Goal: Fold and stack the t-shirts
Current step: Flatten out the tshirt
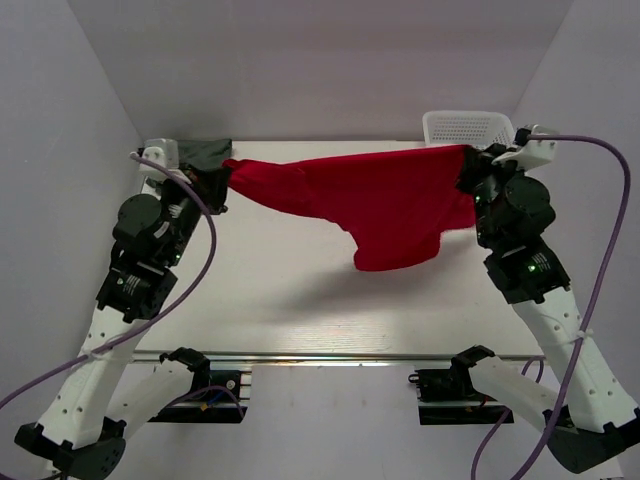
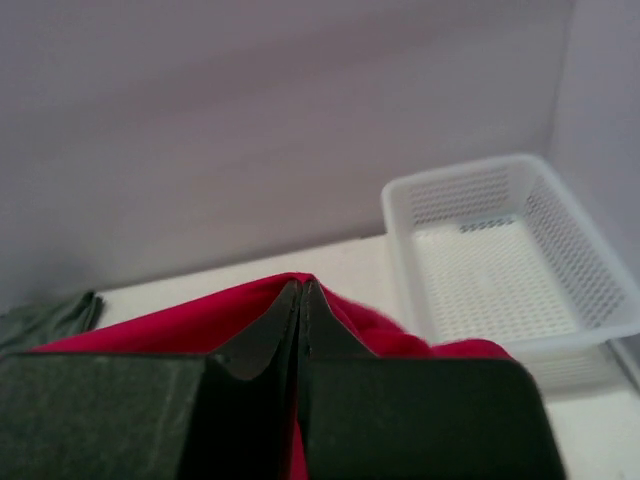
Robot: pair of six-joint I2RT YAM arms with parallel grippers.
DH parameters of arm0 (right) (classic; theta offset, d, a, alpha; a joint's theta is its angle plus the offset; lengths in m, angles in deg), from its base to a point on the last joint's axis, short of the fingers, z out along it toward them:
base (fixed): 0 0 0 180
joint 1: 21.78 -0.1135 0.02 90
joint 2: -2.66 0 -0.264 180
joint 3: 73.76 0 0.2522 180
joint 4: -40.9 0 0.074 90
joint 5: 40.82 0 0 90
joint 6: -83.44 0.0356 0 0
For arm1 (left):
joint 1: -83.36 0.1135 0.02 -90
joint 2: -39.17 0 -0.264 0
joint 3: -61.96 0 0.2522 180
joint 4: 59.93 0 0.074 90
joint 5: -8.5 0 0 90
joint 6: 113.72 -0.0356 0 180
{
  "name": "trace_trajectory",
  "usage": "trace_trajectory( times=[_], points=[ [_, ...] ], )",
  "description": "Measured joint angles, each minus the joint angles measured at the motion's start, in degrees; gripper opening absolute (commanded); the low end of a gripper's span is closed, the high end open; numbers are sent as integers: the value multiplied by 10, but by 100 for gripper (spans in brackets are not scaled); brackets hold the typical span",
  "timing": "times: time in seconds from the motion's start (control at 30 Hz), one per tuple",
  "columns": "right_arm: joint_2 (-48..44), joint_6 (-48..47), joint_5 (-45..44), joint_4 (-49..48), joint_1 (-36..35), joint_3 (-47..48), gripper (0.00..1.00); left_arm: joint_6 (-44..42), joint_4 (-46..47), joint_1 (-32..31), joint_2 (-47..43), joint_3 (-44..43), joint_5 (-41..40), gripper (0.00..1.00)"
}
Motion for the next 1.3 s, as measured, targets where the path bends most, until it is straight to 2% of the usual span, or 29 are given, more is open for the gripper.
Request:
trace_trajectory(
  times=[0.1, 0.23, 0.47, 0.7, 0.83, 1.0, 1.07, 1.1, 1.13, 1.17, 1.2, 1.23, 1.3],
  points=[
    [0, -33, -26, -4, -3, 30, 0, 0, -9, 0, -16, -23, -32, 0],
    [0, -70, -12, -4, -7, 70, 0, -8, -14, -1, -30, -49, -43, 0],
    [-24, -116, 97, 4, -7, 163, 0, -32, -8, 0, -67, -81, -22, 0],
    [-75, -127, 182, 2, -7, 188, 0, -36, 18, 0, -116, -86, 26, 0],
    [-57, -128, 185, -9, -6, 177, 0, -35, 27, 1, -88, -80, 28, 0],
    [39, -124, 149, -68, -2, 89, 0, -9, 48, 7, 26, 2, -21, 0],
    [119, -117, 130, -80, -1, 67, 0, 15, 37, 13, 120, 23, -49, 15],
    [171, -114, 123, -86, 0, 62, 0, 26, 26, 17, 176, 28, -57, 26],
    [229, -111, 119, -89, 2, 62, 0, 38, 9, 22, 237, 31, -61, 38],
    [288, -109, 119, -92, 3, 64, 0, 51, -11, 28, 299, 31, -61, 58],
    [345, -105, 121, -87, 5, 67, 0, 57, -27, 33, 347, 32, -58, 70],
    [395, -102, 125, -76, 6, 73, 19, 70, -50, 41, 396, 32, -55, 81],
    [499, -91, 129, -34, 9, 110, 45, 82, -91, 53, 453, 32, -50, 90]
  ],
)
